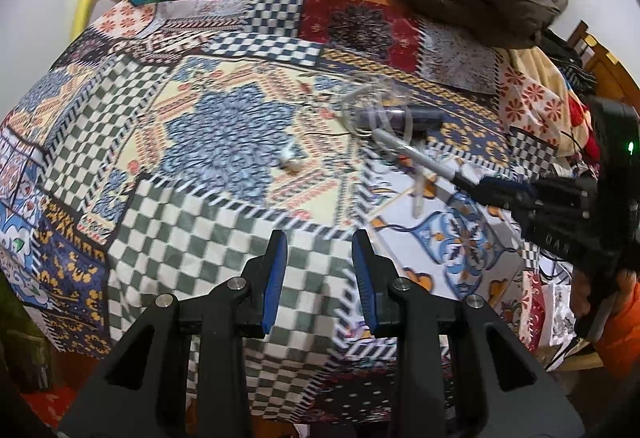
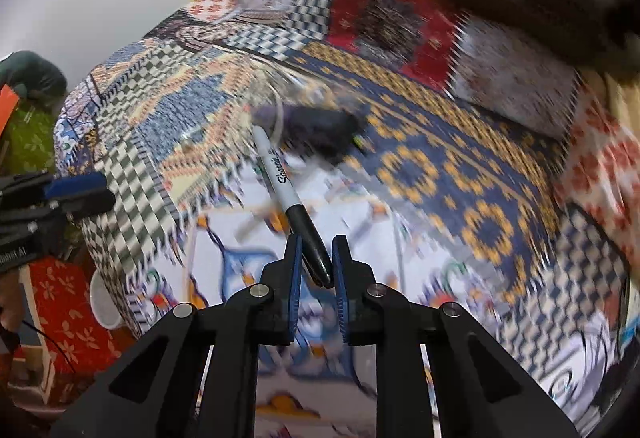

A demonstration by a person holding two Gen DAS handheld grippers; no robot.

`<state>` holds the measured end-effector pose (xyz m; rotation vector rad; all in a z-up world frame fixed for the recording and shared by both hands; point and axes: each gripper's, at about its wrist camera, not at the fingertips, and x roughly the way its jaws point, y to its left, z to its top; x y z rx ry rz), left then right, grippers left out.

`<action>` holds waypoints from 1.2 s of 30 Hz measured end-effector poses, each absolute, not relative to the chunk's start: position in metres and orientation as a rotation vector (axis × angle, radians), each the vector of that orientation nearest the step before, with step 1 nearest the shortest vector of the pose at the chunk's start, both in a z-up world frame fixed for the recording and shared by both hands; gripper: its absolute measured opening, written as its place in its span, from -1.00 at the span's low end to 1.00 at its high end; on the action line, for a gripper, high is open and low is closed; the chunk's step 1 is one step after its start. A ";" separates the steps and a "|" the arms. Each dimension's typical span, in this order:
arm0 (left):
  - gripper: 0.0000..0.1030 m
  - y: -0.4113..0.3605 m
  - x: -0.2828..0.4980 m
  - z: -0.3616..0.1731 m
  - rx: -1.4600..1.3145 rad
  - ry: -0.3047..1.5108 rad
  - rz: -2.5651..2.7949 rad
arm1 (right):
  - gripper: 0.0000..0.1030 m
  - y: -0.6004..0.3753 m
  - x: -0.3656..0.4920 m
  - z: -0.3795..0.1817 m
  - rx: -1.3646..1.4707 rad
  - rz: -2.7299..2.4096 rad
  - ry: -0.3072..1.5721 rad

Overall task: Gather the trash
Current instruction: 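Grasp the clear pen with the left tool while the right tool grasps the black Sharpie marker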

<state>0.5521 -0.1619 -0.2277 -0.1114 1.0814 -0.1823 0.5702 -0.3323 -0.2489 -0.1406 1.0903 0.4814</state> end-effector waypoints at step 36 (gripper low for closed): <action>-0.52 -0.262 0.634 -0.271 0.086 1.123 -0.330 | -0.74 -0.382 0.559 -0.267 0.005 0.359 1.063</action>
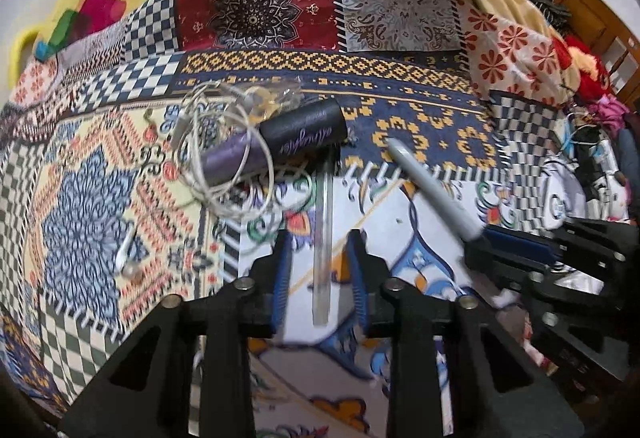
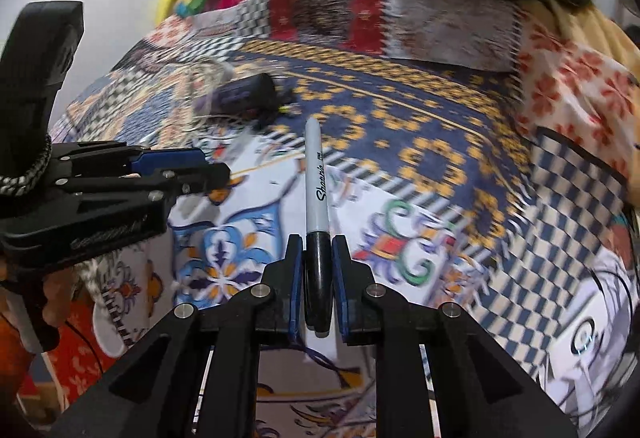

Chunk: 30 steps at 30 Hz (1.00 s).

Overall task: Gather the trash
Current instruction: 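Grasp the clear pen with the left tool while the right tool grasps the black Sharpie marker, then carry the pen and marker off the bed down to the white bucket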

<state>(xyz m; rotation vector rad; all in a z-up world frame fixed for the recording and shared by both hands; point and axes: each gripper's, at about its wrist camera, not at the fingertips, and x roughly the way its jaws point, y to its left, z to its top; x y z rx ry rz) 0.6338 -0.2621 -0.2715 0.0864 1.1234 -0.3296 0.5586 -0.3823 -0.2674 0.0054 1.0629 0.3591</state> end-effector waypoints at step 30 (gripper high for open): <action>-0.87 -0.251 0.563 -0.189 0.001 1.040 -0.318 | -0.74 -0.380 0.511 -0.176 0.131 0.293 0.967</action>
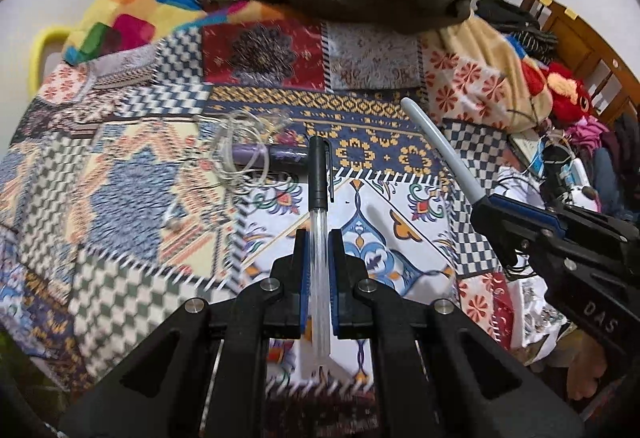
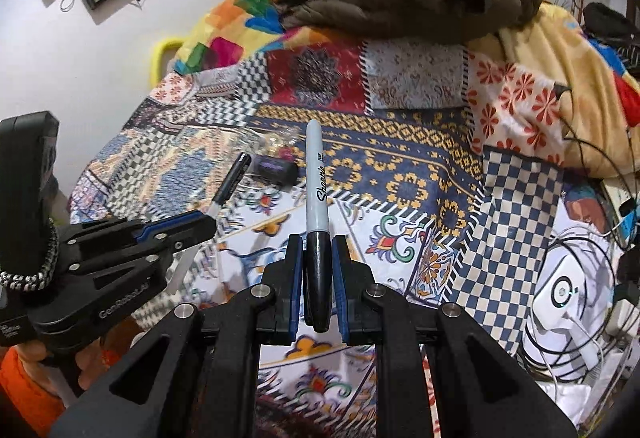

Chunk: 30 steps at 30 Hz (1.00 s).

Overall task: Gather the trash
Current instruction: 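Carry the pen and marker off the bed down to the white bucket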

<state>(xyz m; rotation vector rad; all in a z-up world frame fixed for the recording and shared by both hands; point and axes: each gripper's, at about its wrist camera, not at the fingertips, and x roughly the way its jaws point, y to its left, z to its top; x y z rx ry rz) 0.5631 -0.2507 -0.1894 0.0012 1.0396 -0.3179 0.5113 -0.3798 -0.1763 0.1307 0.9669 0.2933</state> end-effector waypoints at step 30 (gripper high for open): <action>-0.87 -0.037 0.319 -0.076 -0.105 0.789 -0.007 | -0.74 -0.188 0.350 -0.092 -0.005 0.574 0.832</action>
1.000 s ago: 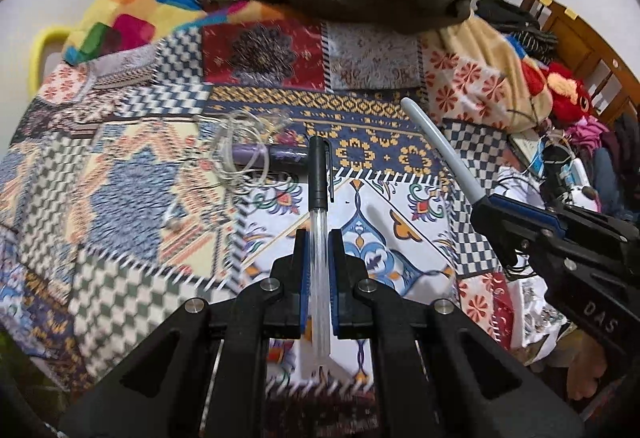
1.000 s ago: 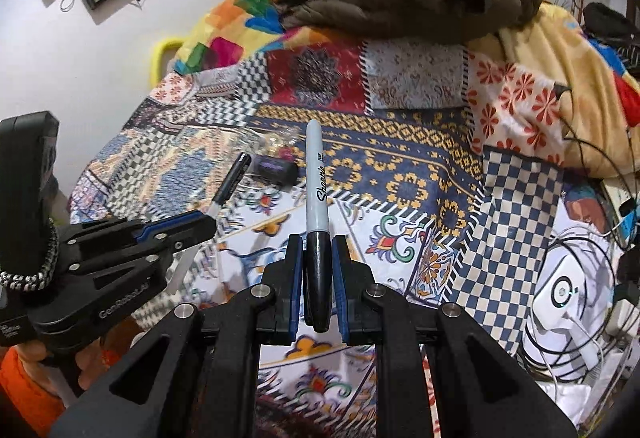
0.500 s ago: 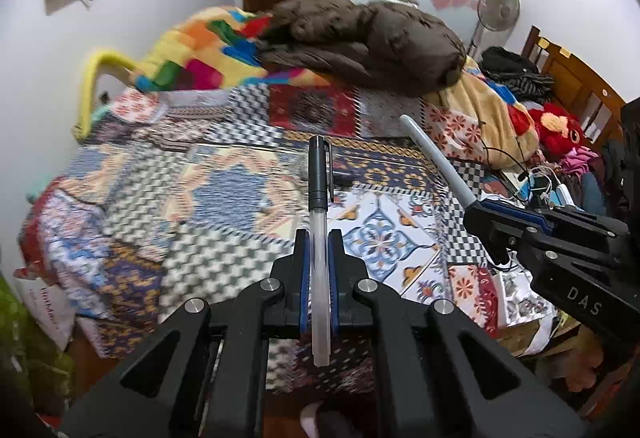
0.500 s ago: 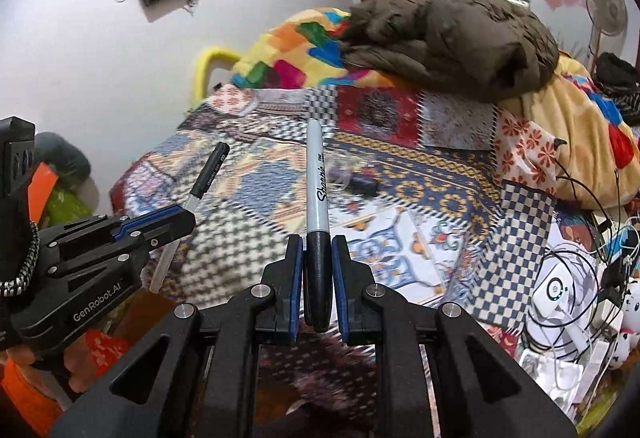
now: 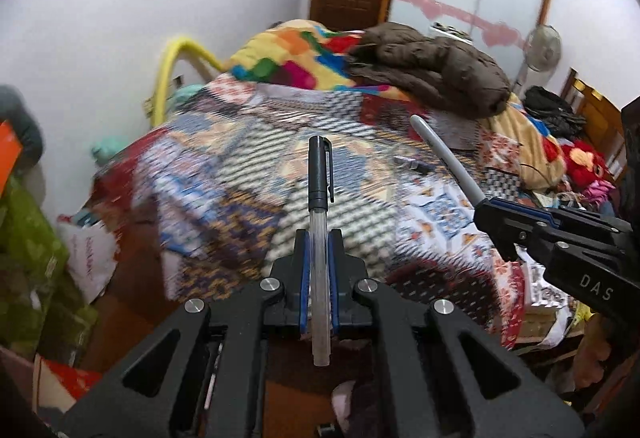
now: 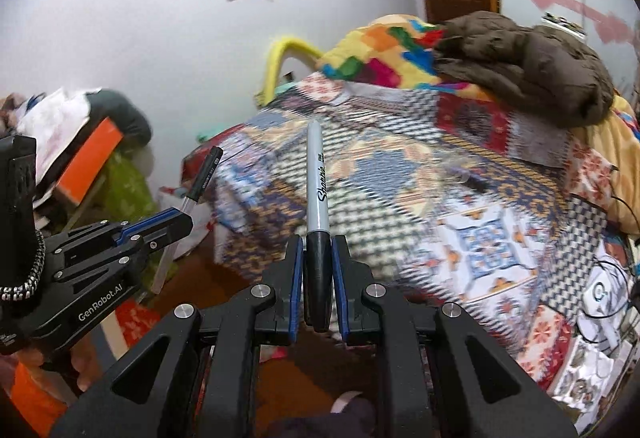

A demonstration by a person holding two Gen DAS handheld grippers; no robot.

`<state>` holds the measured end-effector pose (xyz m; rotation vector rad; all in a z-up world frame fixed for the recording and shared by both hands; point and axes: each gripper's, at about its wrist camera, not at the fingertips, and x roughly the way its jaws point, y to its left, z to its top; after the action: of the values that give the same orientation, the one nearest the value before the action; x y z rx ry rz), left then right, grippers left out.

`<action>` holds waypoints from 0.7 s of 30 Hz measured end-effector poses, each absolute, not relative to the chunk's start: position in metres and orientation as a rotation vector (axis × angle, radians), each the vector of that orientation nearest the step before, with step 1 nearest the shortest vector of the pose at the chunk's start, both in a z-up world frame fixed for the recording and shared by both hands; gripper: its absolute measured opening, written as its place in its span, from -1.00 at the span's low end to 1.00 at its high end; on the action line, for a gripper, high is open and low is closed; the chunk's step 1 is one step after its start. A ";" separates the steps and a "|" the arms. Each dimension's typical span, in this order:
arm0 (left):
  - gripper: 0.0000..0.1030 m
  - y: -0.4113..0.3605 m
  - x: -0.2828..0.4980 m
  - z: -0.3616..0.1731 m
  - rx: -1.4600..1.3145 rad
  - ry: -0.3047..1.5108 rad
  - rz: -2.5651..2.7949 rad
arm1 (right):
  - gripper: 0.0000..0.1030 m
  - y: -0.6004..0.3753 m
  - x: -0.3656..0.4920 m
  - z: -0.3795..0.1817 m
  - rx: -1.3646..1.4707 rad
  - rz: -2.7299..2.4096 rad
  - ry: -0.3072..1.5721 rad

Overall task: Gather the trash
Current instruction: 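Carry the pen and marker off the bed down to the white bucket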

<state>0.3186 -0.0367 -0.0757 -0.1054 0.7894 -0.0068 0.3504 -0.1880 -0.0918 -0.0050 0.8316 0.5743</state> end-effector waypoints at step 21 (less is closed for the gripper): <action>-0.87 0.137 0.176 -0.155 -0.285 0.917 0.310 | -0.74 0.003 0.283 -0.179 -0.187 0.859 1.045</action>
<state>0.1761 0.1370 -0.1546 -0.2846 0.9173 0.3099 0.2828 0.0031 -0.1792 -0.1869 1.0446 0.8589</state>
